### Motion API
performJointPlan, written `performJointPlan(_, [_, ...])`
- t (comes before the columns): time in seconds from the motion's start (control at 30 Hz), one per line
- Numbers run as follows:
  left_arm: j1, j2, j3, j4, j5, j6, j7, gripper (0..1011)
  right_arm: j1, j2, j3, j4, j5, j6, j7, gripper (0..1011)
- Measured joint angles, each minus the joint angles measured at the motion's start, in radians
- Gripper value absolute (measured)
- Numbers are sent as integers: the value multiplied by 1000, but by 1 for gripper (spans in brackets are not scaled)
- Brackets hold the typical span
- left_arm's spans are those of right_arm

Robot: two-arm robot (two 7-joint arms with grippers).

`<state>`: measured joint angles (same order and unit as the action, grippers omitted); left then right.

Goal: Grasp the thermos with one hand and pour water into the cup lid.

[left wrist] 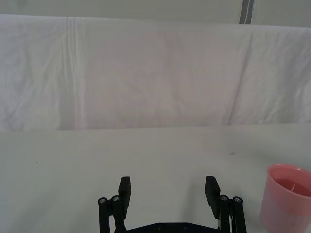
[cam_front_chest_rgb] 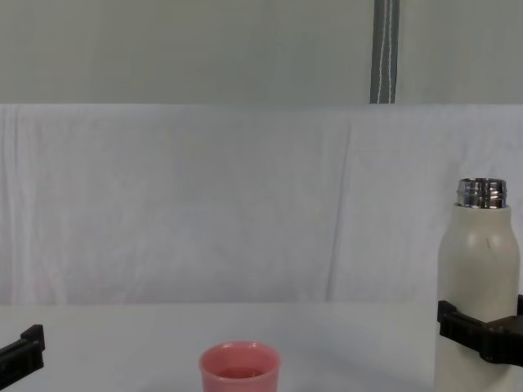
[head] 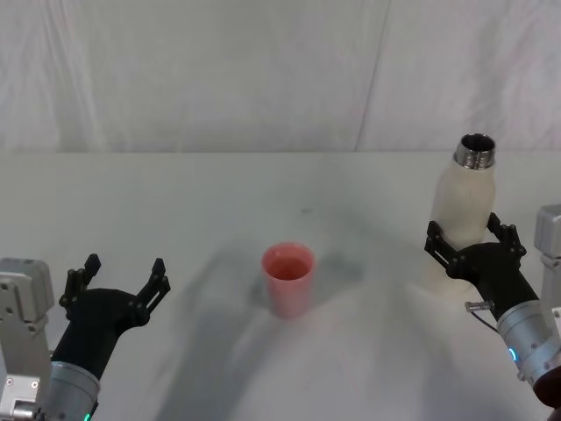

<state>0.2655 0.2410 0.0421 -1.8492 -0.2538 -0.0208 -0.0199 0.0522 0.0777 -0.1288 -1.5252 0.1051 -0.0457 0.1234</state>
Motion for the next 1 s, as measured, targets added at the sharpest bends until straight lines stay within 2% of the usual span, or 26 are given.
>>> performJointPlan(1.0, [0, 0, 0, 0, 0, 0, 0, 1001, 56, 1, -1, 74, -11, -6, 2, 1002])
